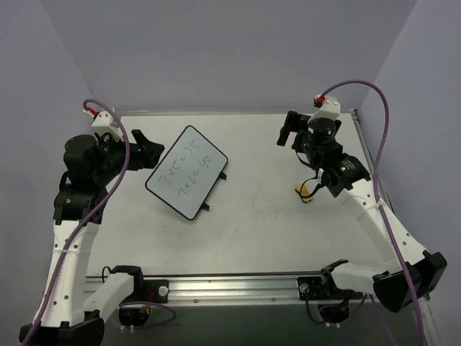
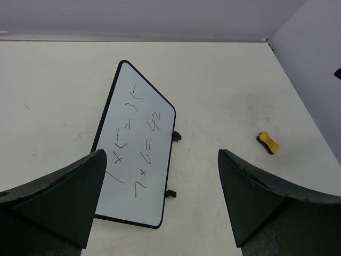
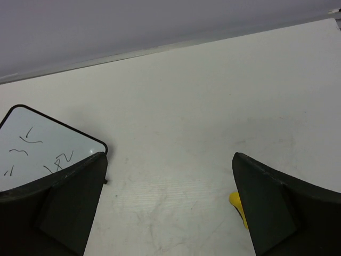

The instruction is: Erase the whiteboard

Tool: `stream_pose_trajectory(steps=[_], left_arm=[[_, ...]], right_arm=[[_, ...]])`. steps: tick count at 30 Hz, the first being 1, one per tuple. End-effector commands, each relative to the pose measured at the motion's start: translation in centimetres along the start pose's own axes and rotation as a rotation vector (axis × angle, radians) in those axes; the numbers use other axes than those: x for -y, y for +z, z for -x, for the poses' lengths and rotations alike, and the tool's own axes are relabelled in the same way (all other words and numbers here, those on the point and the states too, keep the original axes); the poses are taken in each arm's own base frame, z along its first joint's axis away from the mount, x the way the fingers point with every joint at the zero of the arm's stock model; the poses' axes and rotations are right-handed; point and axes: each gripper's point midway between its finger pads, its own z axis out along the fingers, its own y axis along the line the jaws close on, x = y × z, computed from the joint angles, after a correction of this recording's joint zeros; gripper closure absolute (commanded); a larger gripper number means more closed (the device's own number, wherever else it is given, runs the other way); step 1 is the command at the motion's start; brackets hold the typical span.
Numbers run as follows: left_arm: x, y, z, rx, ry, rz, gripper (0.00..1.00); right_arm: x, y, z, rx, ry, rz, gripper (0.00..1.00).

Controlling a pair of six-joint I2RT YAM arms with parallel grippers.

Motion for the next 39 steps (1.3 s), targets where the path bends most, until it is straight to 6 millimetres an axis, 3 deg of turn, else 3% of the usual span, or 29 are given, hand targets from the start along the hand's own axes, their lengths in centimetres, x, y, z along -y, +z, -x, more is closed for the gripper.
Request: stream_pose_trajectory(steps=[1,7,13,14,15,19,20,23,28,39], left_arm=[[0.7,0.0,1.4,0.055,0.015,-0.035,0.06],[0.8,0.0,1.2,0.051,0.013,-0.042,0.06],[1.0,-0.2,1.5,0.062,0.012,-0.05,0.06],[1.0,-0.3,1.4,0.062,0.011,-0.05,0.06],[1.1,-0.3,1.4,0.064,0.011,-0.053,0.06],[1.2,-0.4,1.5,0.067,0.011,-0.057,0.06],[1.3,-0.5,1.5,0.068,0.011,-0.059,0.06],[1.5,-0.5,1.5,0.068,0.014,-0.065,0.06],[1.8,-0.8,1.6,0.074,0.016,-0.074,0.06],[1.8,-0.9,1.5,0.075,0.021,-0.072,0.06]], right_arm=[[0.8,0.8,-0.9,-0.052,-0.051,-0.052,0.0],[1.4,1.4,-2.3,-0.1,-0.062,-0.087,0.0],[5.5,3.3,-6.3,-0.208,-0.077,-0.183,0.1],[5.1,3.7,-6.8,-0.219,-0.056,-0.141,0.13],[6.5,4.1,-8.4,-0.253,-0.041,-0.155,0.16],[8.6,5.6,-13.1,-0.358,-0.014,-0.176,0.32],[9.0,5.7,-13.6,-0.364,-0.012,-0.184,0.4],[10.2,5.8,-16.2,-0.4,0.035,-0.185,0.44],[11.1,5.5,-19.5,-0.469,0.053,-0.201,0.45],[13.9,4.0,-22.3,-0.55,-0.007,-0.294,0.4]])
